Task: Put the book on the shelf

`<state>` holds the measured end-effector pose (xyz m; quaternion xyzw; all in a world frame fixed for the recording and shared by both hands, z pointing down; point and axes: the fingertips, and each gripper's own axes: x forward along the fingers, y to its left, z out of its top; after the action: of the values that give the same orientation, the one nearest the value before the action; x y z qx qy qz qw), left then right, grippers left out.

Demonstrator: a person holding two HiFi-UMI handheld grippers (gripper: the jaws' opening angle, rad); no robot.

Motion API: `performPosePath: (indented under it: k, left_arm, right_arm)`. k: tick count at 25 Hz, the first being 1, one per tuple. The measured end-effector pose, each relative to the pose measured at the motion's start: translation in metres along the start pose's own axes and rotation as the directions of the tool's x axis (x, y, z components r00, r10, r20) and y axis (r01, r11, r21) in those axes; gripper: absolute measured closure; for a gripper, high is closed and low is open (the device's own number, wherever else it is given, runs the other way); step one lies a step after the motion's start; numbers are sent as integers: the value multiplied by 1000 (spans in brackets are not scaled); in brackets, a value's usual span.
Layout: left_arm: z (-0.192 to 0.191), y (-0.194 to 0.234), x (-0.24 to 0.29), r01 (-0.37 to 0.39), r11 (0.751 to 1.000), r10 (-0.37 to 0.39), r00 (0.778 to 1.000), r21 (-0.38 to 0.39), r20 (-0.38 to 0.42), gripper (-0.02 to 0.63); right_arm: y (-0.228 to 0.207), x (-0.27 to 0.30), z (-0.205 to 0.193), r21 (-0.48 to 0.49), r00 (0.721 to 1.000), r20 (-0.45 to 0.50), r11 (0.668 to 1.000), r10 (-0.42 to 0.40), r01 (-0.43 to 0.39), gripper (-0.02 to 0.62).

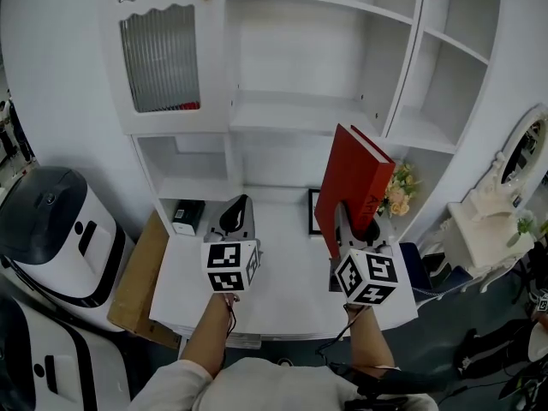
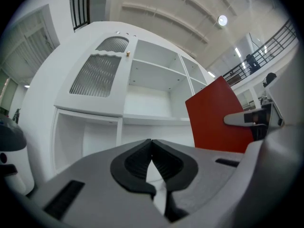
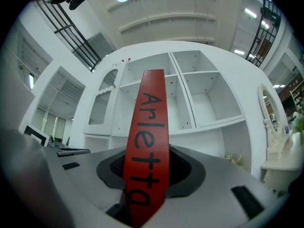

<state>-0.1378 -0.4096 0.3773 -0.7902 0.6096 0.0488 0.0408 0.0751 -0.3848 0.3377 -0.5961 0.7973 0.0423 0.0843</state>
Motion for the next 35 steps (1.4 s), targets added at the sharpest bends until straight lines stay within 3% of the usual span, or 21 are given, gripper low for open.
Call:
performPosePath:
  k: [11,19,27,35]
  left_arm:
    - [1,6,5,-17,1000,17,1000,9,-13,598]
    - [17,2,13,5,999,-5,1000,32,5,598]
    - [36,2,25,21,999,-22,1000,35,19,598]
    - [69,-6,43,40,998,-42,998,48,44,598]
  right_arm:
    - [-10,0,15,17,1000,-13,1000,3,-3,422]
    - [-14,7,63,-22,999,20,999,31,-30,422]
    - [-26,16,109,30,998,42,998,56,-58,420]
    - [-31,22,164,-46,994,101,998,43,-39,420]
